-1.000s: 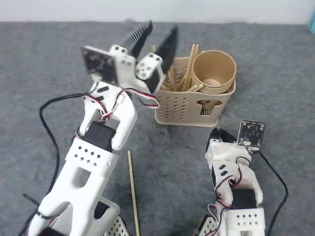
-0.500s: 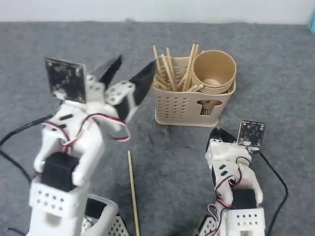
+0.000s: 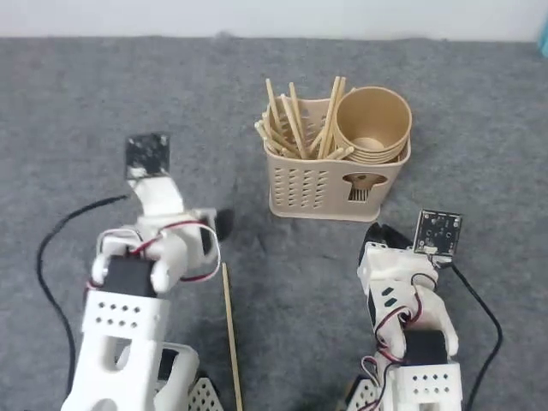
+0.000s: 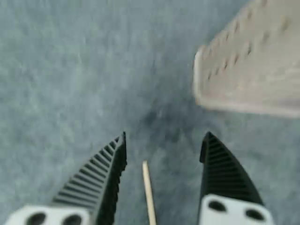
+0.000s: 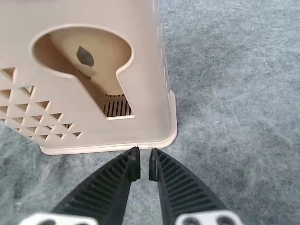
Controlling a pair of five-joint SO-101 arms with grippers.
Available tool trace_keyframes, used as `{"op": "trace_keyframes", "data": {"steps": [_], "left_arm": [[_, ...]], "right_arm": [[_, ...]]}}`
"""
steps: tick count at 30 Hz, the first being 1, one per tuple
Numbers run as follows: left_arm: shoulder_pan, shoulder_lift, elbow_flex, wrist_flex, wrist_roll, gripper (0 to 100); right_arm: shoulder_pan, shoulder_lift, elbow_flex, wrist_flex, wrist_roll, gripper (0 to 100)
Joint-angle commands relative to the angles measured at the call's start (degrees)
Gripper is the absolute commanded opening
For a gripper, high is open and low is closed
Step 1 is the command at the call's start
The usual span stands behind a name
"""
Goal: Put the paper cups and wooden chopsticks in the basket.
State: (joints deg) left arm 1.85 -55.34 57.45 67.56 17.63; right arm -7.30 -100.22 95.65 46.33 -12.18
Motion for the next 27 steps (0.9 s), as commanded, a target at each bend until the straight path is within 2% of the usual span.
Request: {"op": "trace_keyframes", "data": {"steps": [1,9,16,22,27], "left_arm": [[0.79,-0.97,6.11,-2.2,1.05,25],[3.96,-0.97,16.66,-2.73,0.97,25],[4.57,-0.44,17.36,-3.96,1.05,25],[4.57,14.59,13.85,-7.65,1.05,25],[4.57,27.96,11.12,-14.68,3.6,25]], "right_arm": [[0.66,0.04,0.97,0.22,0.88,4.8],[0.66,0.04,0.97,0.22,0.88,5.0],[0.66,0.04,0.97,0.22,0.79,5.0],[0.66,0.04,0.97,0.22,0.79,5.0],[0.66,0.04,0.97,0.22,0.79,5.0]]}}
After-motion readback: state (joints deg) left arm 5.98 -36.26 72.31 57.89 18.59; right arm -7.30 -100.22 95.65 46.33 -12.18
